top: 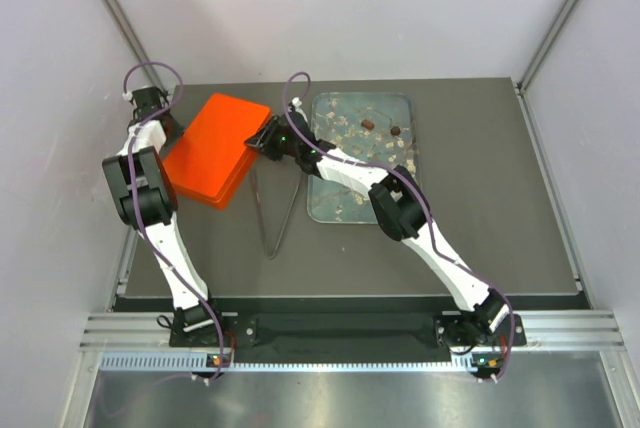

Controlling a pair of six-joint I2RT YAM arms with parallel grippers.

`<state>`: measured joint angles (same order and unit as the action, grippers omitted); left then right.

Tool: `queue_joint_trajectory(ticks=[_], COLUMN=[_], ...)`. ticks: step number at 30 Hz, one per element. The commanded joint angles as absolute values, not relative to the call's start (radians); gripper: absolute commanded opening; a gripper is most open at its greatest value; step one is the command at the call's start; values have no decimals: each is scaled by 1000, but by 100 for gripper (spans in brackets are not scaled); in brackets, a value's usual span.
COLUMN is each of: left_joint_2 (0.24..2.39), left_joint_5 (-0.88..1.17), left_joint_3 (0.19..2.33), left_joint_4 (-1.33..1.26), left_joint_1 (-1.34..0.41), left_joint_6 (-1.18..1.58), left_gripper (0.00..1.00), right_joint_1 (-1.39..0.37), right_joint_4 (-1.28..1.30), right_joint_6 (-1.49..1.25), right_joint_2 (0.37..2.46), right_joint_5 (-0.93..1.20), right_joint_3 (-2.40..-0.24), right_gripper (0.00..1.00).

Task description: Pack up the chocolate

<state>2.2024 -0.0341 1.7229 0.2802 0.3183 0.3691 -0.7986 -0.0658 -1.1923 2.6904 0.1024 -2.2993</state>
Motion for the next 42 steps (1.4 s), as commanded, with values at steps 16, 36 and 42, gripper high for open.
queue_joint_trajectory(ticks=[16,36,42], left_joint_2=[2152,2169,2149], left_joint_5=[101,61,23], left_joint_3=[1629,1649,1753], left_joint_4=[307,359,425], left_joint_1=[281,264,262], left_joint_6=[394,367,376], left_gripper=[22,20,23], right_joint_1=[-845,-835,-830], right_joint_4=[-153,-77,-61], right_joint_6=[-1322,-1345,-1331], right_joint_2=[2813,2731,2698], right_joint_5=[146,48,29], right_joint_3=[-2376,-2191,-2151], right_gripper=[30,4,3])
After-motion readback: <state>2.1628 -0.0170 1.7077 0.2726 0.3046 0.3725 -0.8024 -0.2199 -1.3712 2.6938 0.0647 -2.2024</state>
